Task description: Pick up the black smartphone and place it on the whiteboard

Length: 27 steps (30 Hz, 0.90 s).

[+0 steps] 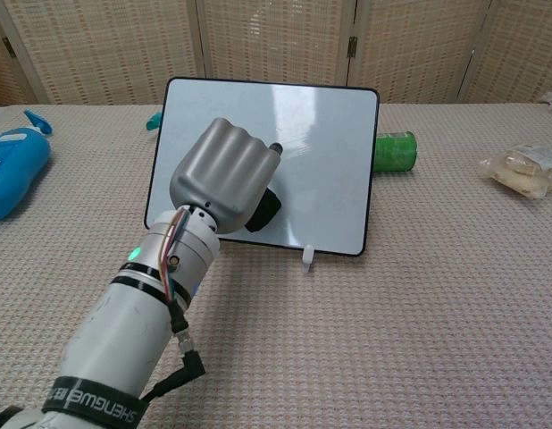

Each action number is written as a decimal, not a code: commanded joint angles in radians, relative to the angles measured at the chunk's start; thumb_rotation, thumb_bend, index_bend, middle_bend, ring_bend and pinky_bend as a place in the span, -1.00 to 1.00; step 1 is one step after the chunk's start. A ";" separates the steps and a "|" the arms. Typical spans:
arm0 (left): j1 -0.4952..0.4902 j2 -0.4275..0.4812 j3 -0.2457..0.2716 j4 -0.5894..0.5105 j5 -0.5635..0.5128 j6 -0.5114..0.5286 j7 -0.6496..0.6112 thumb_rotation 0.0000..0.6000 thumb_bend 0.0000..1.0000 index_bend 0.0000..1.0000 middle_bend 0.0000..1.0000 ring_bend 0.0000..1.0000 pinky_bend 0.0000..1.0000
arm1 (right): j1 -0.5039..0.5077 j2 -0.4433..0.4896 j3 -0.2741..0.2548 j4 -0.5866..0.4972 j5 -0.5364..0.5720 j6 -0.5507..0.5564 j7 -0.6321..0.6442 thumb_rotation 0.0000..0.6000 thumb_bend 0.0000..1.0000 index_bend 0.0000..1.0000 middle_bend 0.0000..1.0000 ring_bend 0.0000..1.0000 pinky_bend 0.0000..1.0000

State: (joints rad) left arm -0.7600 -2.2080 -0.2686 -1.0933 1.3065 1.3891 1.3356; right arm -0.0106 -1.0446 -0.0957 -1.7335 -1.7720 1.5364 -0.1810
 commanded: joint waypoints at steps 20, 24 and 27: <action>0.252 0.433 0.198 -0.705 -0.001 0.171 0.118 1.00 -0.53 -0.84 1.00 0.71 0.80 | -0.001 -0.014 0.009 0.000 0.009 -0.010 -0.031 1.00 -0.41 -1.00 -1.00 -1.00 -1.00; 0.350 0.620 0.330 -0.826 0.114 0.250 -0.050 1.00 -0.57 -0.89 0.64 0.21 0.35 | 0.006 -0.022 0.013 -0.002 0.020 -0.028 -0.049 1.00 -0.41 -1.00 -1.00 -1.00 -1.00; 0.424 0.749 0.418 -0.896 0.145 0.292 -0.206 1.00 -0.60 -0.90 0.08 -0.22 -0.13 | 0.016 -0.024 0.016 -0.004 0.032 -0.052 -0.060 1.00 -0.41 -1.00 -1.00 -1.00 -1.00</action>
State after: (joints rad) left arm -0.4556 -1.6225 0.0129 -1.8634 1.3766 1.5968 1.3083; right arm 0.0008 -1.0674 -0.0813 -1.7362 -1.7445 1.4915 -0.2362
